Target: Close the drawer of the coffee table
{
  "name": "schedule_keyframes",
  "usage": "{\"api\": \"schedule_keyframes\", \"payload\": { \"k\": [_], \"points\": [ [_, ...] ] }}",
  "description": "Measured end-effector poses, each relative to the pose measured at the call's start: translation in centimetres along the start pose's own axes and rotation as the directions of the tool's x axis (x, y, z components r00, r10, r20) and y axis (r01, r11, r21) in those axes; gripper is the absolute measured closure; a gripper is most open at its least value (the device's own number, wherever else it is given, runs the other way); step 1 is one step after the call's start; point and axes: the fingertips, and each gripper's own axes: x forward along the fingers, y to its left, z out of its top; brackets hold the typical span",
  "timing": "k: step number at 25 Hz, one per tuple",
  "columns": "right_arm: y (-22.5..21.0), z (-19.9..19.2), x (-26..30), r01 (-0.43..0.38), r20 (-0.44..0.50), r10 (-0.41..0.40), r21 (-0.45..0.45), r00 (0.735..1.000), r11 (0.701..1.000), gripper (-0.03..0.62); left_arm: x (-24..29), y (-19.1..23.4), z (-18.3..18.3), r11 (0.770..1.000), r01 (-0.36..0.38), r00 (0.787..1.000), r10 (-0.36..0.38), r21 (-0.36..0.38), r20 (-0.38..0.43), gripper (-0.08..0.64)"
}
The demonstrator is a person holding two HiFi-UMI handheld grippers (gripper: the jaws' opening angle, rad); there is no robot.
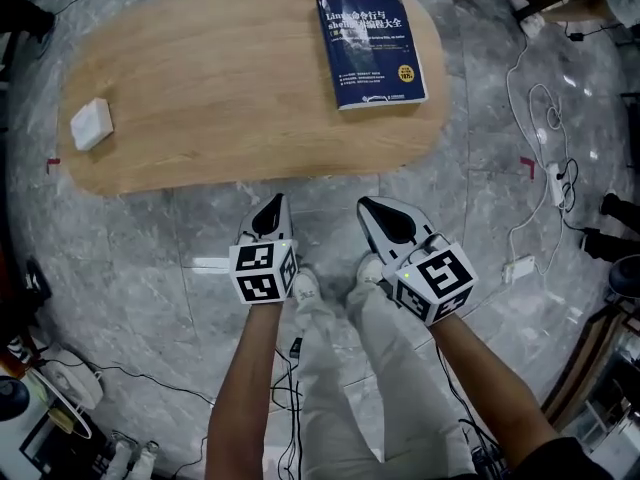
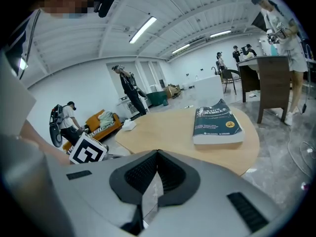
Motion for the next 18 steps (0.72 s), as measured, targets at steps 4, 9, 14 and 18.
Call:
{"api": "schedule_keyframes", "payload": {
  "k": [4, 9, 14, 18],
  "points": [
    [1.8, 1.0, -1.5, -0.009, -0.004, 0.009, -0.012, 1.0, 1.0, 0.581, -3.0, -0.8, 1.7, 1.0, 0.019, 0.999, -0.019, 0.005, 0.026, 0.557],
    [2.8, 3.5, -2.8, -0.006, 0.01, 0.006, -0.032, 1.0, 0.999, 0.581, -5.9, -1.6, 4.4, 1.0, 0.025, 0.998, -0.026, 0.016, 0.058, 0.557],
    [3.7, 7.1, -4.5, 0.015, 0.042, -0.013, -0.044, 0.999, 0.999, 0.581, -8.9, -2.6, 7.0, 1.0, 0.024, 0.996, -0.024, 0.001, 0.089, 0.557],
    [4.8, 9.3, -6.4, 0.022, 0.054, -0.019, -0.052, 0.998, 0.998, 0.581, -11.5, -3.9, 9.0, 0.999, 0.037, 0.993, -0.036, -0.006, 0.113, 0.557]
  ]
}}
